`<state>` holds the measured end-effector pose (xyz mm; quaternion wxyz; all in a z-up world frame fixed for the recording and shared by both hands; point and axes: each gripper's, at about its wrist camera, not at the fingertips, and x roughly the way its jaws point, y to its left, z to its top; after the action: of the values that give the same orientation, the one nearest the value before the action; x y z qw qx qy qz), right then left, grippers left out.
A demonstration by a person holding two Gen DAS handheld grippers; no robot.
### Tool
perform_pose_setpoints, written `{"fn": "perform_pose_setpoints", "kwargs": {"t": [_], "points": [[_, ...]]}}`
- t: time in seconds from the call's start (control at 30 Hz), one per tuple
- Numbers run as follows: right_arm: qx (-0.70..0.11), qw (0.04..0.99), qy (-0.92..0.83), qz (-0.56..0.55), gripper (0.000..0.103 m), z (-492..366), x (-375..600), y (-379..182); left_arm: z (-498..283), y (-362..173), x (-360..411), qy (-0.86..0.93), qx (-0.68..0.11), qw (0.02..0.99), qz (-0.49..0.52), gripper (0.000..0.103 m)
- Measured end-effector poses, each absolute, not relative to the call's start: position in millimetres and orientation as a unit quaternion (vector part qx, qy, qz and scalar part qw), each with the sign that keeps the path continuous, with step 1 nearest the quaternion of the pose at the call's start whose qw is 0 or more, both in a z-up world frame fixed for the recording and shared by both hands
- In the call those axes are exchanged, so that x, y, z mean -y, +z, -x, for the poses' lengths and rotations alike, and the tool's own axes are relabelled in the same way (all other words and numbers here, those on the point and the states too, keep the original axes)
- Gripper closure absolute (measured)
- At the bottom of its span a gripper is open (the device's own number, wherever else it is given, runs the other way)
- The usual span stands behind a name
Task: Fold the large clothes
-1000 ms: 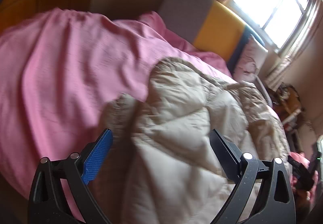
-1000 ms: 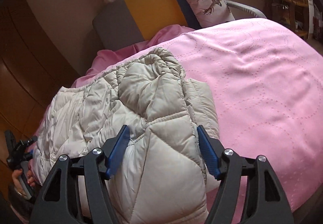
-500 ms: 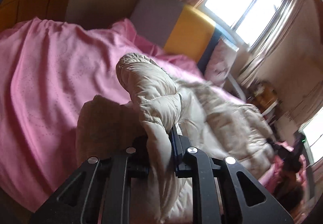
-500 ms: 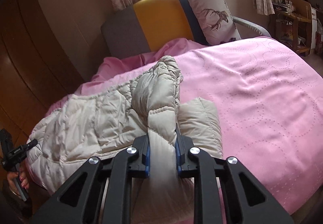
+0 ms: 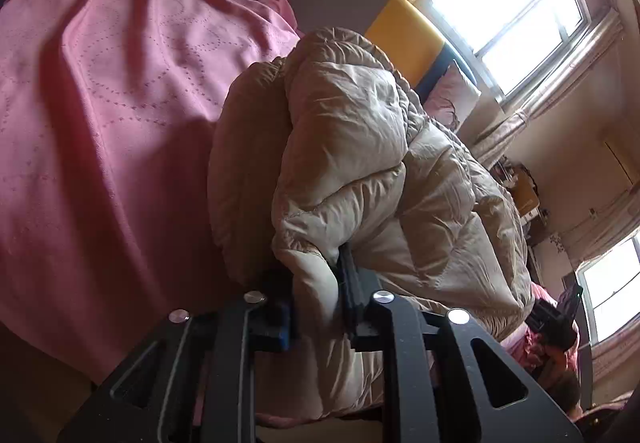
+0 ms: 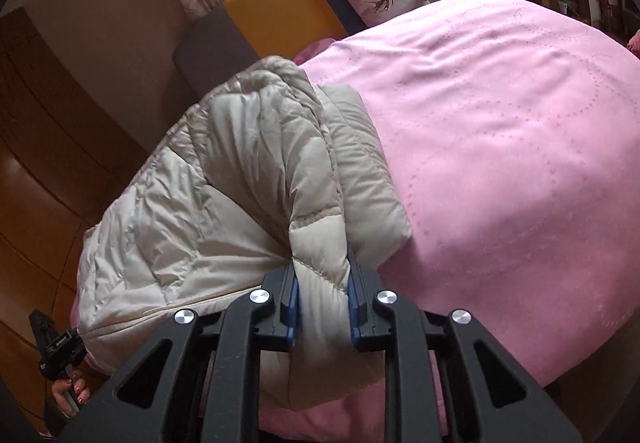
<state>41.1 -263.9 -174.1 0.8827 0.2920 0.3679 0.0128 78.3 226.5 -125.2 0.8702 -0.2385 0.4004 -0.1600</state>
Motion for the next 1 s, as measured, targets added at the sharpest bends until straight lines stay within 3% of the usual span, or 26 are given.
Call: {"fn": "perform_pose_setpoints", "kwargs": {"t": [0.03,0.1,0.17,0.3,0.43,0.6,0.67,0.7,0.73,0.77,0.83,1.0], "points": [[-0.365,0.887,0.013,-0.283,0.078,-40,263,-168,-79,-121,-225,-0.158,-0.399,0.871,0.239,0.076],[-0.355,0.899,0.000,-0.256,0.070,-37,263,-149,-78,-108,-226,-0.146,-0.399,0.871,0.244,0.052],[-0.326,0.919,-0.010,-0.221,0.062,-29,258,-120,-69,-89,-231,-0.113,-0.376,0.885,0.250,0.045],[-0.298,0.945,0.015,-0.130,0.054,-44,227,-74,-64,-47,-223,-0.098,-0.321,0.915,0.222,0.044],[-0.360,0.927,0.059,-0.091,0.055,-102,189,-73,-99,-26,-165,-0.155,-0.343,0.914,0.150,0.044],[-0.425,0.900,0.075,-0.064,0.056,-165,145,-92,-147,-42,-95,-0.178,-0.394,0.900,0.058,0.039],[-0.445,0.892,0.071,-0.039,0.063,-178,130,-104,-164,-59,-77,-0.175,-0.413,0.894,0.020,0.039],[-0.453,0.888,0.069,-0.025,0.091,-180,124,-111,-170,-70,-71,-0.168,-0.426,0.889,0.009,0.054],[-0.457,0.887,0.067,-0.015,0.102,-180,120,-116,-169,-78,-70,-0.166,-0.431,0.887,0.005,0.072],[-0.454,0.889,0.065,-0.007,0.102,-176,117,-120,-168,-83,-70,-0.156,-0.436,0.886,0.002,0.099],[-0.438,0.897,0.066,0.008,0.103,-165,113,-112,-162,-80,-78,-0.168,-0.437,0.883,0.030,0.103],[-0.375,0.923,0.082,-0.001,0.103,-153,117,-63,-146,-18,-83,-0.177,-0.362,0.914,0.048,0.103]]}}
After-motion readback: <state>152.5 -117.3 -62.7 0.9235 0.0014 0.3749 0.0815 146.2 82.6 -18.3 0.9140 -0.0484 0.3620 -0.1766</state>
